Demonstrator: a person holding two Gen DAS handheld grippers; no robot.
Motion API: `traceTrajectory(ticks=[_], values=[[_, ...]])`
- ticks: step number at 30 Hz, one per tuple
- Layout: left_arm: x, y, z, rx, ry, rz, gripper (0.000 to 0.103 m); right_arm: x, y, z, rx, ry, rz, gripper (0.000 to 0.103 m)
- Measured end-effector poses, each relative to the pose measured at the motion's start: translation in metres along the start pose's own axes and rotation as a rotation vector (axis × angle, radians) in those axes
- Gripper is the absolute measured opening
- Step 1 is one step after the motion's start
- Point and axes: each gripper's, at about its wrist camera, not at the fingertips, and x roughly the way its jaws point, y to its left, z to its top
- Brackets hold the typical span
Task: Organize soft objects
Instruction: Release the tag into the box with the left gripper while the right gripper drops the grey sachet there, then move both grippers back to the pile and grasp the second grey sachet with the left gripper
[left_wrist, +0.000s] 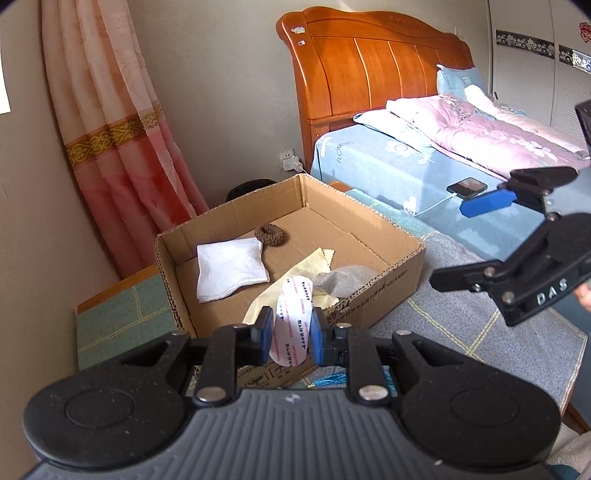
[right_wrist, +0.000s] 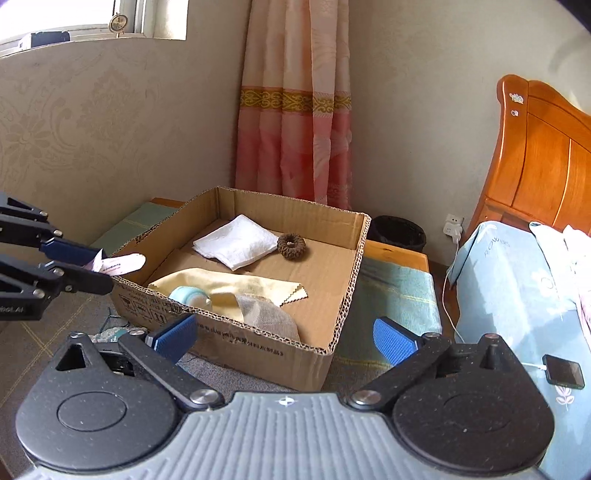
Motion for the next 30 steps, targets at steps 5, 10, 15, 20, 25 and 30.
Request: traceTrajectory(ticks=[5, 10, 15, 20, 25, 30], values=[[0.029, 0.007, 0.032, 0.009, 0.003, -0.012, 0.020, -0.017, 0.005, -0.021, 0.067, 0.005, 0.002, 0.103], [0.062, 0.005, 0.064, 0.023, 0.018, -0.018, 0.020, -0.026, 0.007, -0.030, 0.070, 0.008, -0.024, 0.103], [0.090, 0.005, 0.085, -0.005, 0.004, 0.015, 0.074, -0.029, 0.002, -0.031, 0.087, 0.004, -0.044, 0.103], [0.086, 0.001, 0.080, -0.020, -0.013, 0.064, 0.093, -0.028, -0.005, -0.034, 0.117, 0.007, -0.045, 0.103], [0.067, -0.002, 0.067, -0.011, 0.009, 0.088, 0.093, -0.028, -0.005, -0.037, 0.130, 0.012, -0.043, 0.103], [0.042, -0.005, 0.049, -0.023, 0.015, 0.110, 0.093, -0.031, 0.000, -0.039, 0.136, 0.007, -0.036, 0.103]])
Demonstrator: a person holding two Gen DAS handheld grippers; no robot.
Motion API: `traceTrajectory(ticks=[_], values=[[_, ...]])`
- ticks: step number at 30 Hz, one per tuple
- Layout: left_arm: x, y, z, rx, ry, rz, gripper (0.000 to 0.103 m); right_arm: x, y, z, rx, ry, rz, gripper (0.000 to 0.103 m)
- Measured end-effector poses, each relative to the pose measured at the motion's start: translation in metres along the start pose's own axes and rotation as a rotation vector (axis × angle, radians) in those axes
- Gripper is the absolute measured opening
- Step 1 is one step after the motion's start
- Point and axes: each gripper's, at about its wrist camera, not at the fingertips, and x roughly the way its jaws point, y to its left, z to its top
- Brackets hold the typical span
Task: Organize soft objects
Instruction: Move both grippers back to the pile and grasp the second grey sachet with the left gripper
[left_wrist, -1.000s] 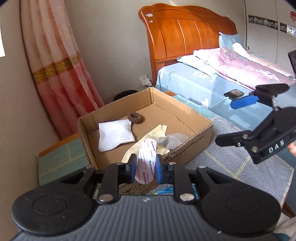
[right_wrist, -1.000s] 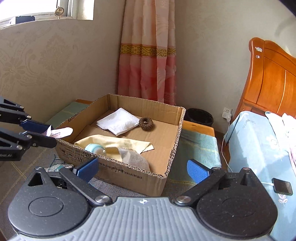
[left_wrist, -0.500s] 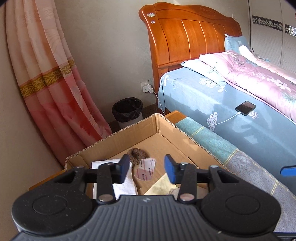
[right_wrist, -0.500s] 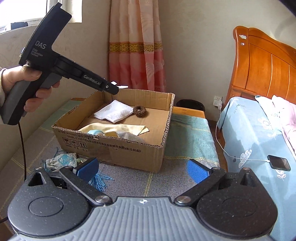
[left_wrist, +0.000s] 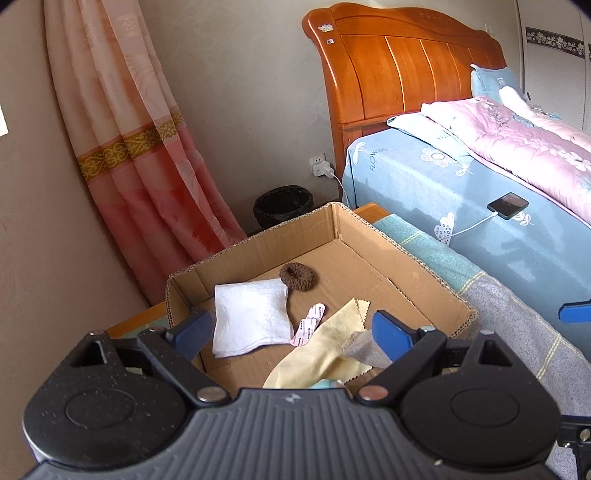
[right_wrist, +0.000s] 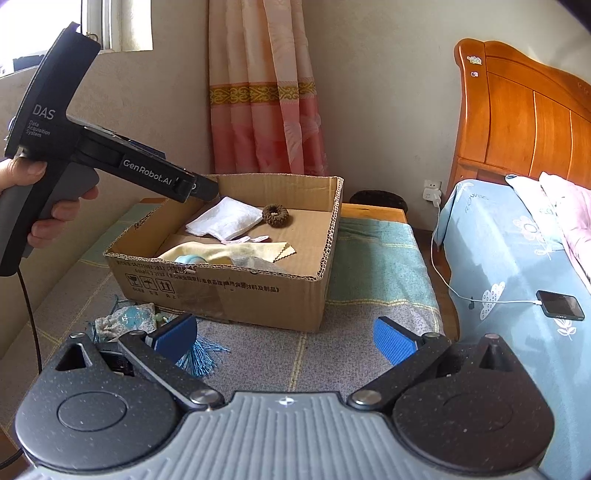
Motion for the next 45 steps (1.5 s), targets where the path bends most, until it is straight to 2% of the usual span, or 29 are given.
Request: traceTrajectory(ticks=[10, 17, 22, 33, 40, 45], values=[[-0.049, -0.006, -0.063, -0.127, 0.005, 0.020, 0.098, -0.003, 0.015, -0.011, -0.023, 0.006, -0.012, 0.103], [-0.060, -0.023, -0.108, -0.117, 0.039, 0.127, 0.100, 0.008, 0.029, -0.027, -0.062, 0.056, -0.011, 0.103], [-0.066, -0.018, -0.131, -0.160, 0.045, 0.155, 0.100, 0.020, 0.039, -0.040, -0.092, 0.097, 0.033, 0.103], [-0.076, 0.004, -0.157, -0.212, 0.033, 0.163, 0.100, 0.053, 0.081, -0.056, -0.204, 0.200, 0.098, 0.103], [-0.075, 0.013, -0.164, -0.228, 0.028, 0.136, 0.100, 0.076, 0.102, -0.058, -0.224, 0.234, 0.046, 0.103], [-0.072, 0.010, -0.164, -0.222, 0.020, 0.090, 0.100, 0.082, 0.099, -0.054, -0.159, 0.213, -0.006, 0.103]])
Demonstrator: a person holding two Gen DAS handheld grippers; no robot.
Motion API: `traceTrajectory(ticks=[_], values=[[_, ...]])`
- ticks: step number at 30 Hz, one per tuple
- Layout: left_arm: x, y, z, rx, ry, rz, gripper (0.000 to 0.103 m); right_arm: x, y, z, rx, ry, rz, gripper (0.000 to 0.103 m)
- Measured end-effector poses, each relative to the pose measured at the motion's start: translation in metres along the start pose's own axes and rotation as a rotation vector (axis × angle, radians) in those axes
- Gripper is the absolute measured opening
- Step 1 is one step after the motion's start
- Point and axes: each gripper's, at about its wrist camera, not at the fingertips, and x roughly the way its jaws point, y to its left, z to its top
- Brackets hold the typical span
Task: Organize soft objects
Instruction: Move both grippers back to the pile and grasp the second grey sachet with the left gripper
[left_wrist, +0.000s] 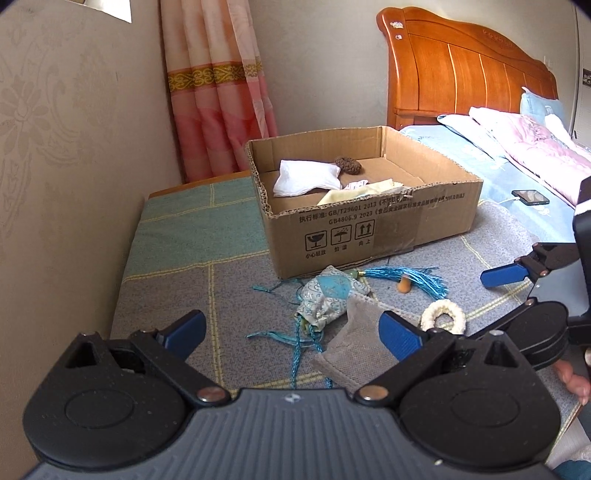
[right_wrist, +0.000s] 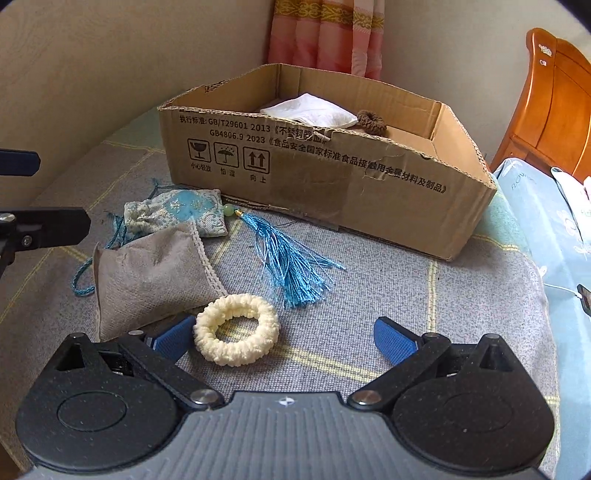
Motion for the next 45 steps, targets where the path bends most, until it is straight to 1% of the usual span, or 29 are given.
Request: traceTrajectory(ticks=[4, 8, 12, 14, 17, 19, 22, 25, 28, 31, 35, 45], values=[[0.004, -0.009, 0.000, 0.013, 0.004, -0.056, 0.100, -0.001, -0.012, -0.002, 0.043, -0.001, -0.065, 0.103], [0.012, -0.023, 0.000, 0.047, 0.018, -0.094, 0.100, -0.006, -0.033, -0.009, 0.088, 0.010, -0.095, 0.103], [0.027, -0.034, 0.002, 0.061, 0.048, -0.158, 0.100, -0.008, -0.051, -0.018, 0.118, 0.019, -0.053, 0.103], [0.038, -0.040, 0.002, 0.071, 0.072, -0.192, 0.100, -0.010, -0.055, -0.022, 0.124, 0.010, -0.036, 0.103], [0.052, -0.045, 0.001, 0.083, 0.117, -0.218, 0.100, -0.013, -0.055, -0.027, 0.110, -0.012, -0.030, 0.103], [0.058, -0.048, -0.001, 0.092, 0.144, -0.221, 0.100, -0.014, -0.055, -0.028, 0.105, -0.016, -0.025, 0.103], [0.059, -0.050, -0.005, 0.098, 0.187, -0.225, 0.099, -0.015, -0.057, -0.030, 0.089, -0.021, -0.011, 0.103], [0.051, -0.053, -0.011, 0.129, 0.195, -0.268, 0.100, -0.016, -0.059, -0.032, 0.073, -0.031, 0.004, 0.103], [0.051, -0.053, -0.013, 0.144, 0.202, -0.257, 0.100, -0.016, -0.060, -0.033, 0.065, -0.040, 0.012, 0.103], [0.056, -0.055, -0.013, 0.140, 0.204, -0.222, 0.103, -0.016, -0.060, -0.034, 0.059, -0.048, 0.017, 0.103], [0.059, -0.054, -0.012, 0.120, 0.193, -0.211, 0.103, -0.016, -0.060, -0.036, 0.056, -0.059, 0.020, 0.103], [0.059, -0.052, -0.016, 0.116, 0.163, -0.207, 0.103, -0.017, -0.060, -0.037, 0.056, -0.067, 0.020, 0.103]])
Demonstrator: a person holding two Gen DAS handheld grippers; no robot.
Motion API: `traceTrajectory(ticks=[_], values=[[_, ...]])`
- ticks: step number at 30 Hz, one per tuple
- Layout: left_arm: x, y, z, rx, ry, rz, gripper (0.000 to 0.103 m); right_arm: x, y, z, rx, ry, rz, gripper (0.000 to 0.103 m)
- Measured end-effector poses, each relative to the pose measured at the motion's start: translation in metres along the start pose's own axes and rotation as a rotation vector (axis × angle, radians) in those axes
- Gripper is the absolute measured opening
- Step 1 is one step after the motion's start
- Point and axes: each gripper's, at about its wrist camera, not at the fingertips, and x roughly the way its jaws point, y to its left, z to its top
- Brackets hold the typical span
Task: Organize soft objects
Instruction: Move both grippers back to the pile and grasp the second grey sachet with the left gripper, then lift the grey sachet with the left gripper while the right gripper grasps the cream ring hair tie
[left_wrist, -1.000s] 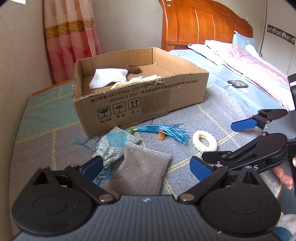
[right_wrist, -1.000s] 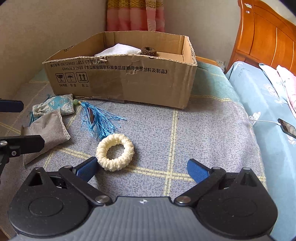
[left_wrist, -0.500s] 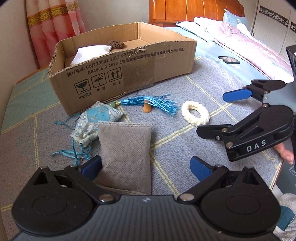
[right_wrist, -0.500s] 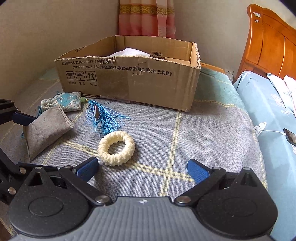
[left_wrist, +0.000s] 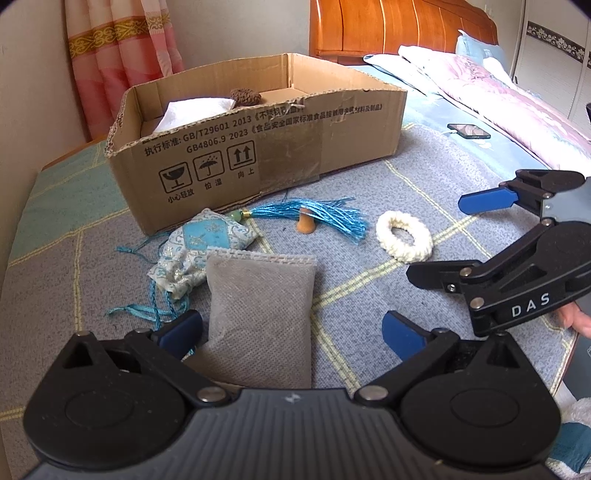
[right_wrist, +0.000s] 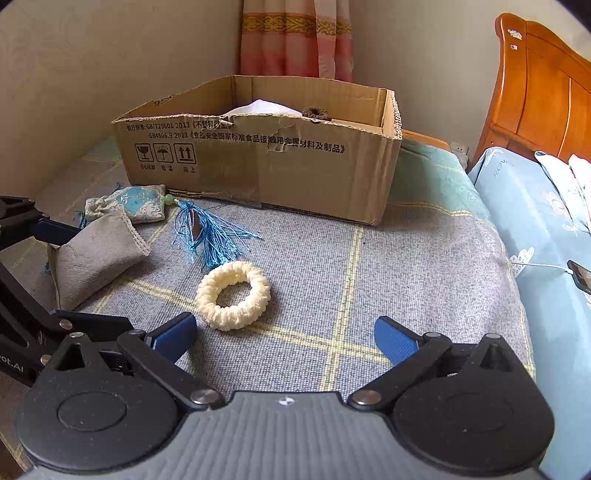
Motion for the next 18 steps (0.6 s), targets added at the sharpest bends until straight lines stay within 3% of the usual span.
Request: traceTrajectory(ticks=[4, 7, 15, 18], values=[[-0.004, 0.006, -0.001, -0.036, -0.004, 0.086, 0.103, -0.001, 0.001, -0.002, 0.005, -0.012, -0.005, 0.103], [-0.009, 0.007, -0.002, -0.031, -0.025, 0.156, 0.097, 0.000, 0.002, -0.001, 0.008, -0.009, -0.009, 0.103], [-0.015, -0.003, -0.001, -0.014, -0.042, 0.165, 0.068, 0.000, 0.003, -0.001, 0.010, -0.015, -0.011, 0.103], [-0.015, -0.009, 0.000, 0.007, -0.048, 0.169, 0.063, 0.000, 0.003, -0.001, 0.010, -0.015, -0.013, 0.103]])
